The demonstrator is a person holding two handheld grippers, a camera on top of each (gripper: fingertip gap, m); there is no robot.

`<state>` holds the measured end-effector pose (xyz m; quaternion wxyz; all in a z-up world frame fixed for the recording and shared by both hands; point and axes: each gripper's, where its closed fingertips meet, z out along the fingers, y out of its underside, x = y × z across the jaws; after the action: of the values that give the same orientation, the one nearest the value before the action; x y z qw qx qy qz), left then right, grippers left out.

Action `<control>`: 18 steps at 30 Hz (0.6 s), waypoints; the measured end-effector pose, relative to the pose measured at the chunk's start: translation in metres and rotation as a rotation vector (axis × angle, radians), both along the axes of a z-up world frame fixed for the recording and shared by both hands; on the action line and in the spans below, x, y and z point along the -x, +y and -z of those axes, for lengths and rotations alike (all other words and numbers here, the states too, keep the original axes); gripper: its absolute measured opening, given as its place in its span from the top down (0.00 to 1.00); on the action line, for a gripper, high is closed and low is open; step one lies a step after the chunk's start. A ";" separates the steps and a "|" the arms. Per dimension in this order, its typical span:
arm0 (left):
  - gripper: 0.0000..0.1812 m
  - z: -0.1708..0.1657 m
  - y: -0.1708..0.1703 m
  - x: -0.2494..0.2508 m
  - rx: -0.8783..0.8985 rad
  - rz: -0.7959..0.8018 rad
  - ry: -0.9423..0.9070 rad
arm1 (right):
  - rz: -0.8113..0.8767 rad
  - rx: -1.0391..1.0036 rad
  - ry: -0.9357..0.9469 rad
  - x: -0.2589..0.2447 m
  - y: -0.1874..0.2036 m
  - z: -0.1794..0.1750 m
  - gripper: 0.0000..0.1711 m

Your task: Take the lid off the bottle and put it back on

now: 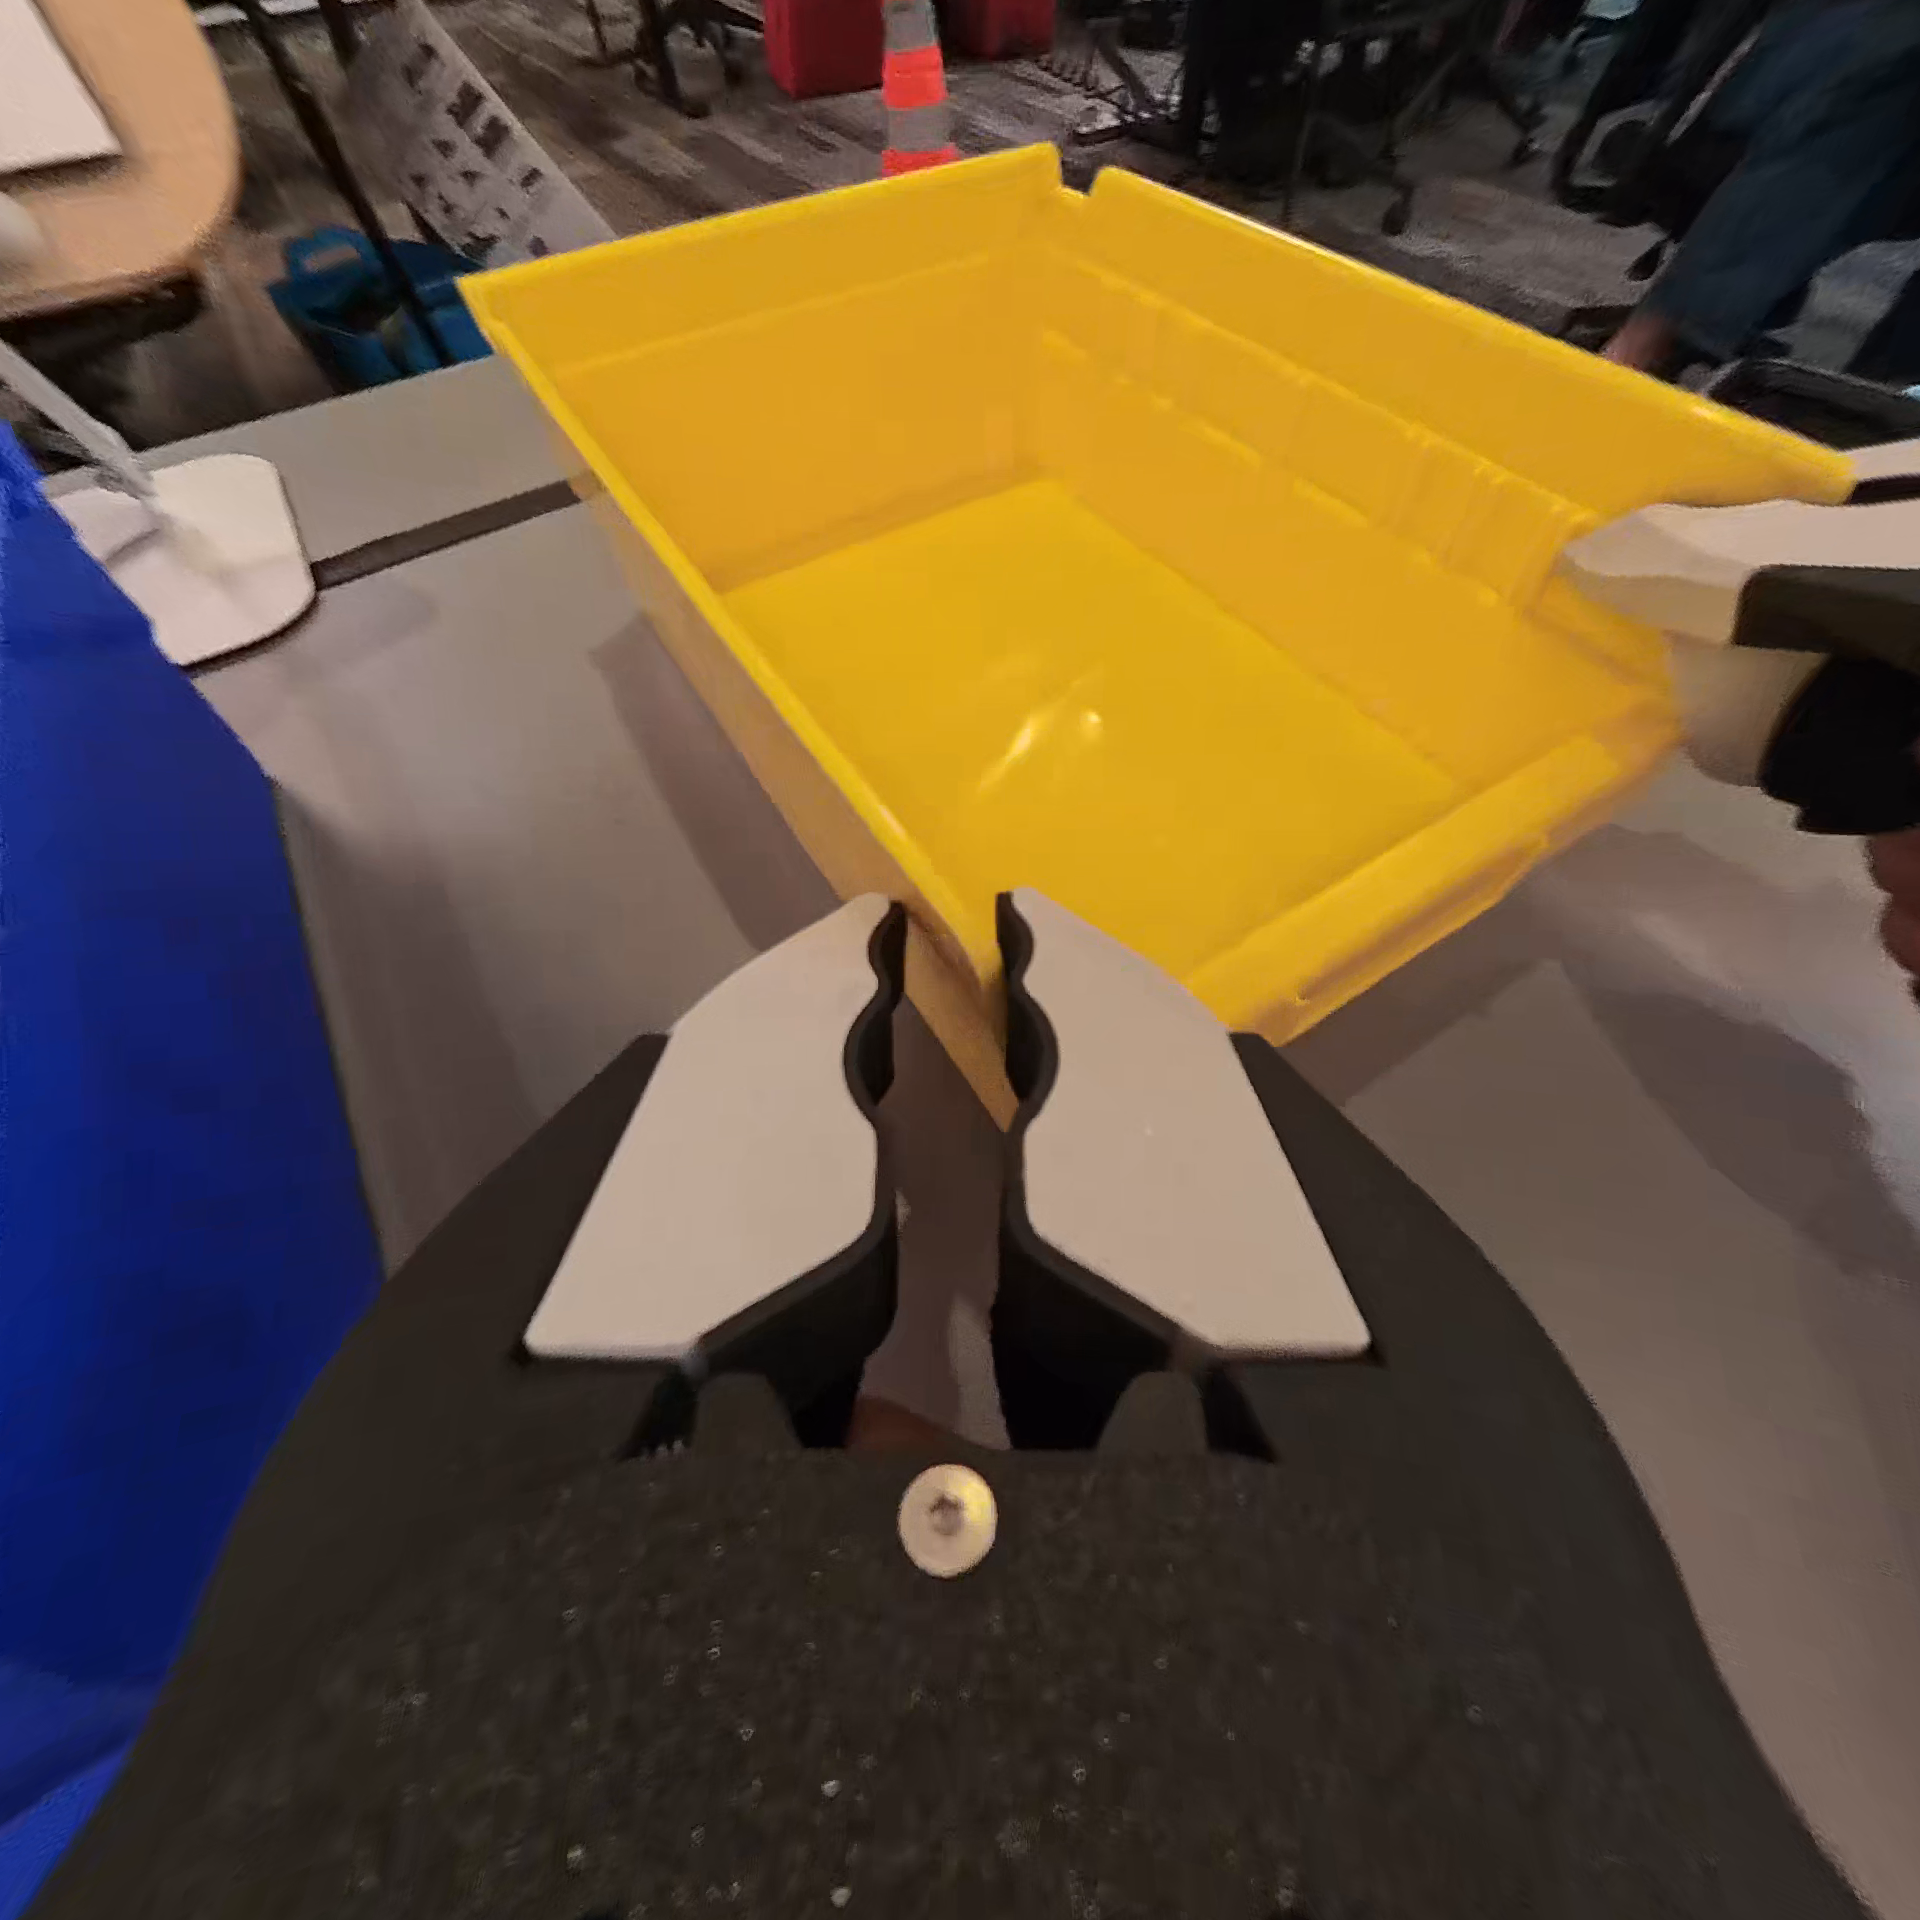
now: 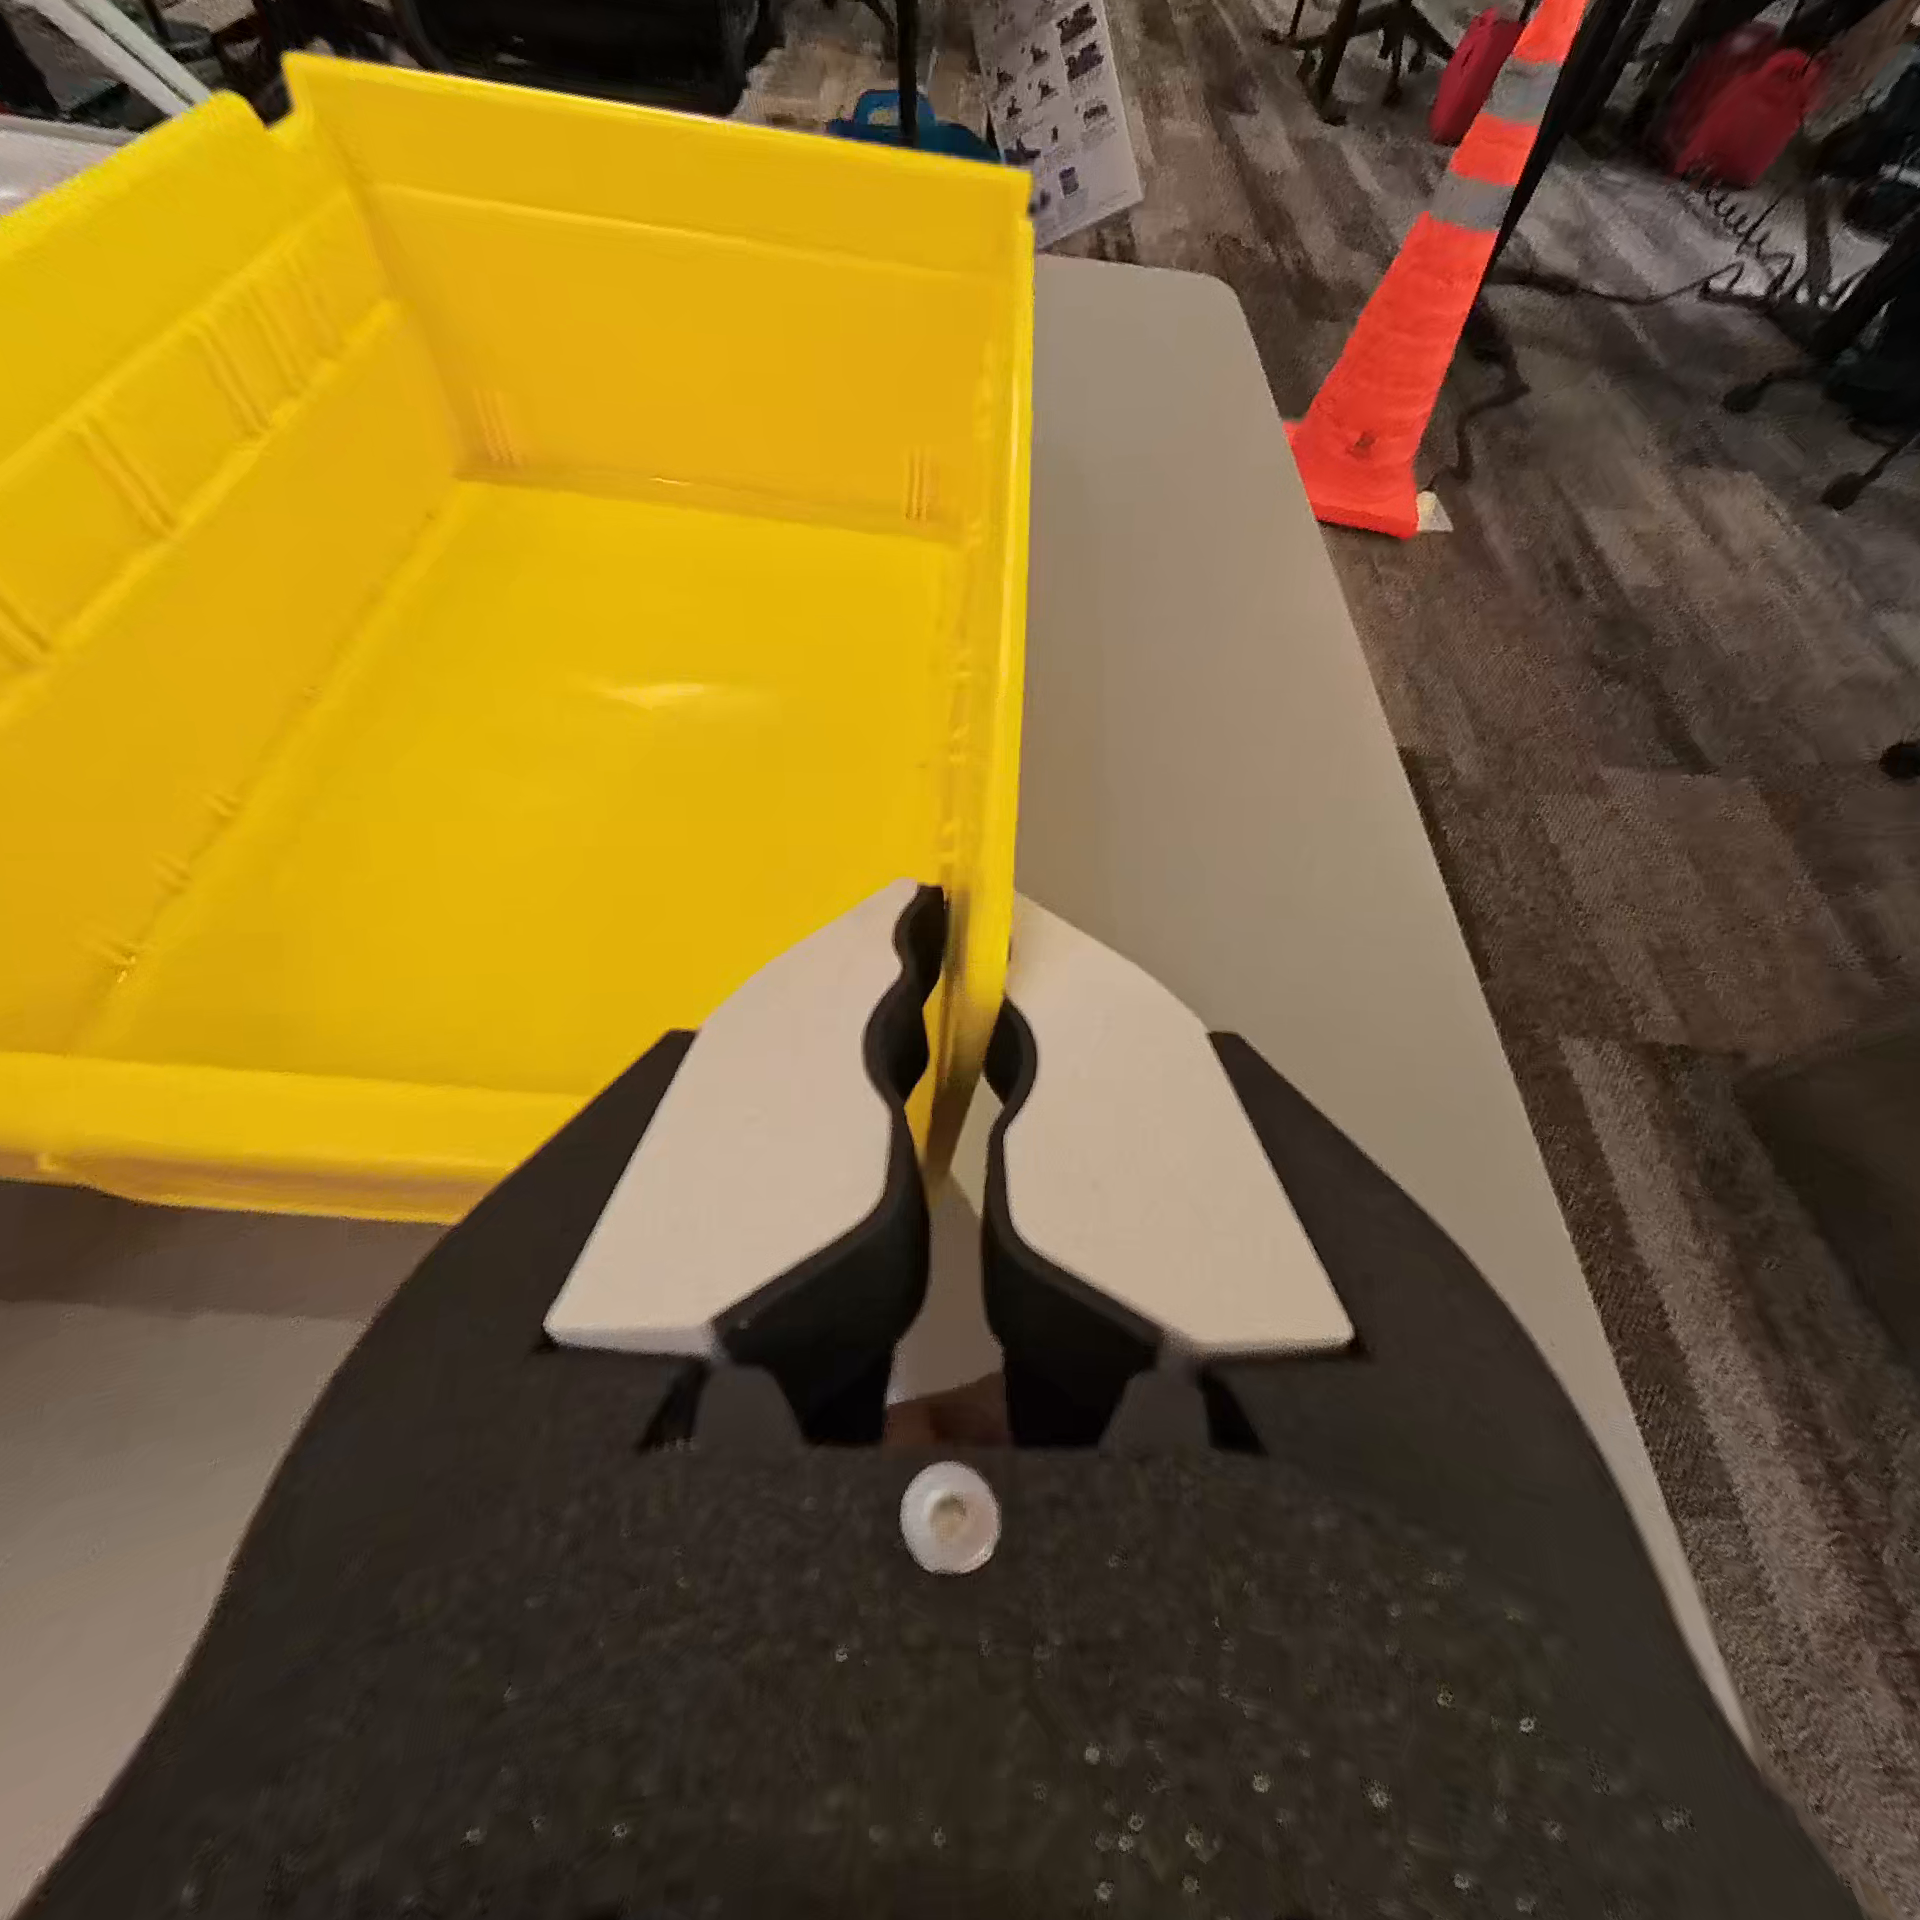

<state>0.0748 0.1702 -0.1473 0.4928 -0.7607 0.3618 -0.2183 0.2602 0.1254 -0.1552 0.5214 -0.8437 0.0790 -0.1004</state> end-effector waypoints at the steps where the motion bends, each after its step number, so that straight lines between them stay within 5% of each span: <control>1: 0.87 -0.001 -0.004 0.000 0.032 0.039 -0.001 | 0.012 0.007 0.010 -0.001 0.000 0.001 0.96; 3: 0.72 -0.020 -0.012 0.008 0.064 0.094 -0.055 | 0.029 0.043 -0.023 -0.004 -0.004 0.002 0.84; 6: 0.70 -0.070 -0.017 0.047 0.044 0.144 -0.163 | 0.091 0.029 -0.174 -0.012 -0.016 -0.024 0.82; 9: 0.68 -0.103 0.010 0.120 -0.010 0.025 -0.148 | 0.048 -0.066 -0.276 0.009 -0.020 -0.061 0.80; 12: 0.61 -0.100 0.046 0.205 -0.051 -0.135 -0.039 | -0.075 -0.139 -0.237 0.065 -0.004 -0.089 0.80; 15: 0.58 -0.075 0.072 0.279 -0.035 -0.270 -0.040 | -0.308 -0.216 0.039 0.171 0.026 -0.106 0.75; 18: 0.61 -0.030 0.084 0.320 0.028 -0.350 -0.015 | -0.479 -0.179 0.225 0.280 0.047 -0.088 0.63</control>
<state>-0.2450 0.2543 -0.1171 0.5154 -0.8171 0.2173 -0.1397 -0.0195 0.1721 -0.0667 0.5906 -0.7948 -0.0564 0.1275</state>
